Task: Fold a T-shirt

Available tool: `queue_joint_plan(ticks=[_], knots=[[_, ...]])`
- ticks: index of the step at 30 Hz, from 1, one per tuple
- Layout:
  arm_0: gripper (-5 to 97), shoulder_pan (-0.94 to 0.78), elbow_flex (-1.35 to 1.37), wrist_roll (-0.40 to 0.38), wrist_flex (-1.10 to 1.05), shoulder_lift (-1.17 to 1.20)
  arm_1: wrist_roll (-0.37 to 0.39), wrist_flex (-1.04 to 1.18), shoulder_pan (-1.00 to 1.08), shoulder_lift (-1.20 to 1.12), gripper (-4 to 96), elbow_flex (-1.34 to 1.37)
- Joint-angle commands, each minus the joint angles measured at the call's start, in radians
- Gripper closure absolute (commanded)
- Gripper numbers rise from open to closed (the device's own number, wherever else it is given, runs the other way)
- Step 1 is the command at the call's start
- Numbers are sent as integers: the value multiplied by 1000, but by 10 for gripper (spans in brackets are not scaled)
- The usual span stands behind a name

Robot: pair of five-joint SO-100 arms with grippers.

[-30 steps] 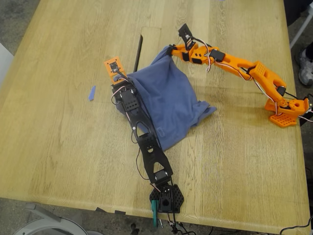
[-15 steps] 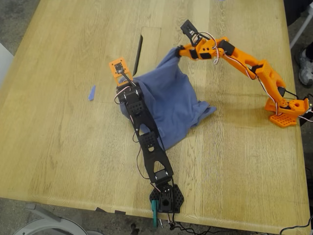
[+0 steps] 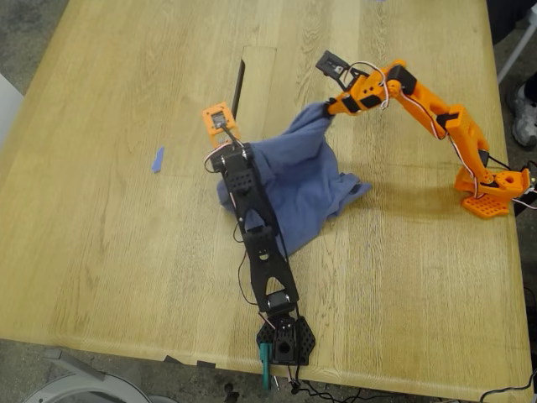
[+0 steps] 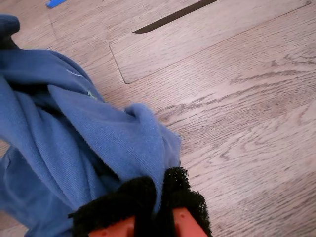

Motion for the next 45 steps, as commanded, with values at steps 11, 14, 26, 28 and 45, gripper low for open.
queue_joint_plan(ticks=[11,14,26,28,45], knots=[[920,89,638,-5,26,650,28,26,-86,489,914,572],[920,121,765,-6,28,742,31,25,-115,552,914,684],[920,322,1166,-23,26,1023,43,23,-235,764,914,1078],[920,353,1213,-23,26,1062,43,23,-265,799,914,1144],[920,755,1727,-38,11,1390,43,-126,-456,1095,914,1759]])
